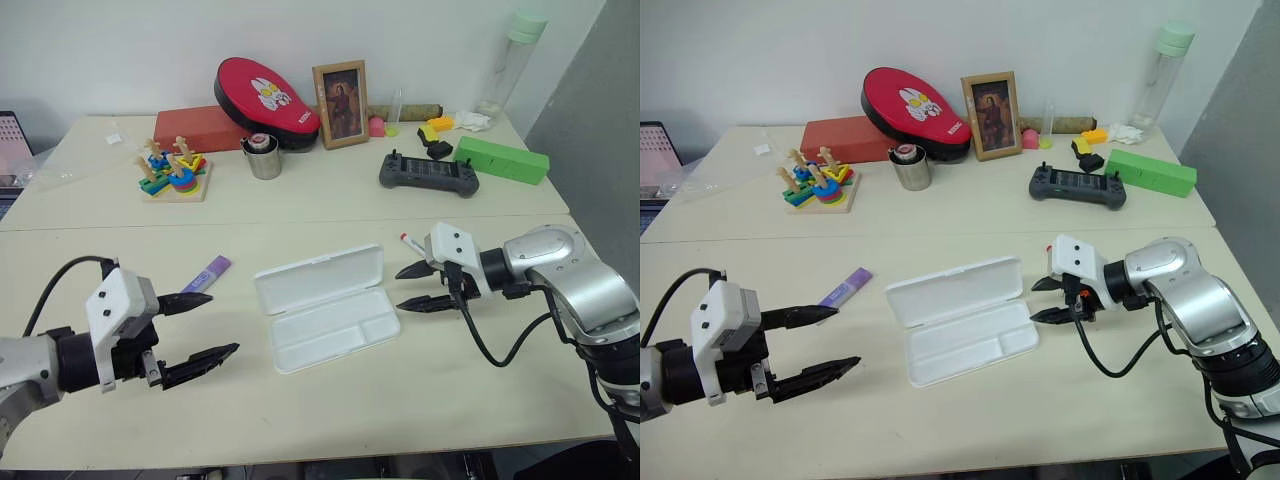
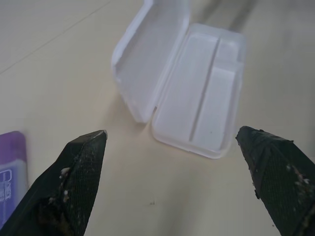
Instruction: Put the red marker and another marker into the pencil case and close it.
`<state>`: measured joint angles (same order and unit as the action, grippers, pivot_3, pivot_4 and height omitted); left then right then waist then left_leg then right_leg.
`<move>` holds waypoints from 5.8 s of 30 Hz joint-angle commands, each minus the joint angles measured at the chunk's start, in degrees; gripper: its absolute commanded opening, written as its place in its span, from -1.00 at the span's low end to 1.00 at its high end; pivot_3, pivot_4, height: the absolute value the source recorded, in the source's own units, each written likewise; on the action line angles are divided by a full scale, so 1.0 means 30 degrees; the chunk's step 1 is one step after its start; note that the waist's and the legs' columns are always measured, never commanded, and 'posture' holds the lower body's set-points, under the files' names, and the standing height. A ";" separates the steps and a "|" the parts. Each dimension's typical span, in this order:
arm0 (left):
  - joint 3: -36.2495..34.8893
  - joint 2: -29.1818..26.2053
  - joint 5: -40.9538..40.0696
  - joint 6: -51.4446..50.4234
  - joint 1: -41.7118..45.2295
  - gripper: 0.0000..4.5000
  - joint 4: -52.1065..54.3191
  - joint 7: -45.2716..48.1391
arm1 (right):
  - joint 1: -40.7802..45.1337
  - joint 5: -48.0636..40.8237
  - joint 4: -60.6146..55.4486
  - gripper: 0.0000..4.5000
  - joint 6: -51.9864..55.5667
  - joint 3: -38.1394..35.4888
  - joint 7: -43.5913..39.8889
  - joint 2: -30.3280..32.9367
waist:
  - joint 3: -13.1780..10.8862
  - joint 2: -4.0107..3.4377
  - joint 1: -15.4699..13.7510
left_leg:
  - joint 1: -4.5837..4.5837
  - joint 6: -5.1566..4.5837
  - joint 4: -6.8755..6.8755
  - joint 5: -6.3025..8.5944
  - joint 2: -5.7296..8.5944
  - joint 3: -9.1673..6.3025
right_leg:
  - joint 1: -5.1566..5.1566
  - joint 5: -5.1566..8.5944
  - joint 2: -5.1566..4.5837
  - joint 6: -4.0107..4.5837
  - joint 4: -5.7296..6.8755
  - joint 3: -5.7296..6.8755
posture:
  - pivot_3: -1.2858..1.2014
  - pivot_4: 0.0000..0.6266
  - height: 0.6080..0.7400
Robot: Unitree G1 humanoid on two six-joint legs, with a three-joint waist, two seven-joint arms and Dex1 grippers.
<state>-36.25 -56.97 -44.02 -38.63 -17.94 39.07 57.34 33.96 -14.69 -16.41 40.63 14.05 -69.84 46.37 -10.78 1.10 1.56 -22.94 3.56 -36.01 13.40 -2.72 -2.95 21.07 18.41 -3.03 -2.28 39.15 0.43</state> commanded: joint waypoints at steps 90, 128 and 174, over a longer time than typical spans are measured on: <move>0.2122 -0.3292 0.2363 -0.0046 0.6118 1.00 -0.0269 -0.0040 | 0.2098 0.3680 0.3155 -0.89 -0.8025 0.4401 0.0183 -0.4388 | -0.0051 -0.0020 0.0041 | 0.0017 0.0032 -0.0042 -0.0020 -0.0014 0.0090 | 0.0117 -0.0001 0.0054 -0.0007 0.0195 -0.0157 | 0.03 -0.52 1.00; 0.1342 -0.0932 0.4441 0.0620 0.5210 1.00 -0.7658 -0.1793 | 0.4763 -0.2692 -0.0573 0.27 0.1382 0.0391 -0.0076 -0.4042 | -0.0045 -0.0011 0.0075 | 0.0027 0.0039 -0.0029 -0.0025 -0.0021 0.0038 | 0.0137 0.0001 0.0065 -0.0001 0.0252 -0.0126 | 0.03 -0.52 1.00; 1.0105 0.2228 0.9464 0.1085 1.1953 -0.04 -1.7888 -0.2140 | 0.4522 -0.1482 -0.1381 0.28 -0.0554 0.1999 0.0650 -0.2934 | -0.0039 0.0004 0.0090 | 0.0016 0.0040 -0.0034 -0.0030 -0.0016 0.0033 | 0.0145 0.0002 0.0060 -0.0003 0.0265 -0.0110 | 0.03 -0.52 1.00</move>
<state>-6.71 -50.34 -16.28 -34.53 18.85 -14.17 50.62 47.33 -19.94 -19.00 40.73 20.04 -67.63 36.76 -10.89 1.12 1.83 -22.90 3.68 -36.12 13.31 -2.76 -2.84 21.50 18.41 -2.86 -2.29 39.93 0.10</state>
